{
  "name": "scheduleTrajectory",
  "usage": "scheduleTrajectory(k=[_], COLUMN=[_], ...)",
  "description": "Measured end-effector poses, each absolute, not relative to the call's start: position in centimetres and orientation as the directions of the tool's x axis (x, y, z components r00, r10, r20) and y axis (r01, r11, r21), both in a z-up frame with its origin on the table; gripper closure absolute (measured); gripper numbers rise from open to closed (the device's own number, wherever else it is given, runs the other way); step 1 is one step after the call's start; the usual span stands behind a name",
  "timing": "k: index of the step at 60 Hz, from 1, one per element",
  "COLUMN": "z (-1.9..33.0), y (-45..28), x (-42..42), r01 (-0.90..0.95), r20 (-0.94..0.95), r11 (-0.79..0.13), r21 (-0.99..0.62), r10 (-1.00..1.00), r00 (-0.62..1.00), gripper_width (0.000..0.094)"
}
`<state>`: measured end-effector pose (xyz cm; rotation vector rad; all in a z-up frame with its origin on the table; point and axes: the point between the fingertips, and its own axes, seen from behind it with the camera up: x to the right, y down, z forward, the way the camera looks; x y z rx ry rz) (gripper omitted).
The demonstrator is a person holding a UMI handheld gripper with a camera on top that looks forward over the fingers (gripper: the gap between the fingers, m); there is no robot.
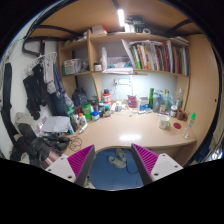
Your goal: Pour water
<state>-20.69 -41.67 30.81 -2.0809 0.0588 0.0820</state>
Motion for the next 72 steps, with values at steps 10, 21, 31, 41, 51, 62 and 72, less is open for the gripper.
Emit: scheduleTrajectory(k=[10,21,31,41,51,62,72], z=[30.2,28.2,26.8,24.9,22.7,19.1,12.3], y=[-41.8,-42.3,-42.2,-40.7,-36.6,-29.8,-23.3], x=[-21.0,-18.3,-12.6,-3.2,9.7,25.2,35.1], r01=[-0.063,-0.074,-0.109,-0.157,-0.15,-0.046,-0.084], r20=[-0.079,-0.071,-0.068,-0.051,-0.004,0.088,0.055], r11=[-0.5,-0.524,-0.522,-0.501,-0.441,-0.347,-0.338], r21=[-0.864,-0.849,-0.846,-0.851,-0.885,-0.937,-0.937], r10=[0.011,-0.025,-0.098,-0.219,-0.316,-0.361,-0.381], r00=[0.997,0.997,0.993,0.974,0.949,0.928,0.923], gripper_width=[0.0131,0.0127,0.0128,0.0132,0.0132,0.0136,0.0131])
